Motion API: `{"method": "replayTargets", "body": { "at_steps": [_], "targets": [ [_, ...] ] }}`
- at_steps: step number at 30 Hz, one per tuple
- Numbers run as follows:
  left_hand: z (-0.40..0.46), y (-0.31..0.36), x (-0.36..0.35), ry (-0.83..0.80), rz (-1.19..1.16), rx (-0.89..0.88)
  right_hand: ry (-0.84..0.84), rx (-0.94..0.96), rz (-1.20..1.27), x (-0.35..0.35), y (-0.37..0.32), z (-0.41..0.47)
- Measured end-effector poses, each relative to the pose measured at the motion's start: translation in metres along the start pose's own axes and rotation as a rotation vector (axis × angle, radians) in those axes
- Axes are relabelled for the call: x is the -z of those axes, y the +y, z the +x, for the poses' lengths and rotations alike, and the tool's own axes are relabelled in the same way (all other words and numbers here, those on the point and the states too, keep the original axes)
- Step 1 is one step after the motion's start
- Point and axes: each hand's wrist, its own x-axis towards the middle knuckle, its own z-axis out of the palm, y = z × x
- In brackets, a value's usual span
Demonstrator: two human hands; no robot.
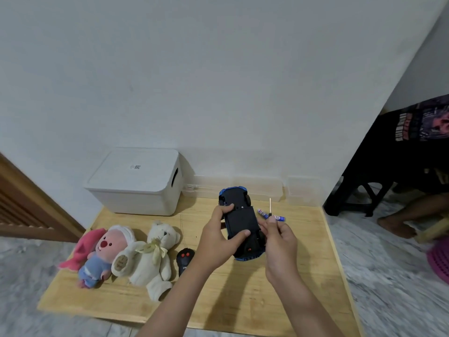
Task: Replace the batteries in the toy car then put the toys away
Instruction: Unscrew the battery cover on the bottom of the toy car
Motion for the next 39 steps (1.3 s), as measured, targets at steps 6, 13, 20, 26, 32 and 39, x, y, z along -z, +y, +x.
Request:
{"method": "replayTargets", "body": {
  "at_steps": [6,13,20,26,32,39],
  "targets": [
    [0.010,0.017,0.004,0.067,-0.136,0.026,0.005,0.171,-0.045,-0.004,-0.022,-0.002],
    [0.022,0.041,0.003,0.075,-0.202,0.030,-0.009,0.425,0.005,-0.007,-0.066,0.006],
    [0.041,0.059,0.005,0.052,-0.208,0.030,-0.121,0.492,0.129,-0.022,-0.091,0.023],
    [0.060,0.068,0.007,0.052,-0.242,0.016,-0.095,0.763,-0.090,-0.038,-0.091,0.042],
    [0.070,0.080,0.005,0.062,-0.302,0.012,-0.044,0.901,-0.031,-0.051,-0.086,0.056],
    [0.071,0.081,0.001,0.069,-0.265,0.014,-0.023,1.011,-0.104,-0.048,-0.077,0.067]
  ]
}}
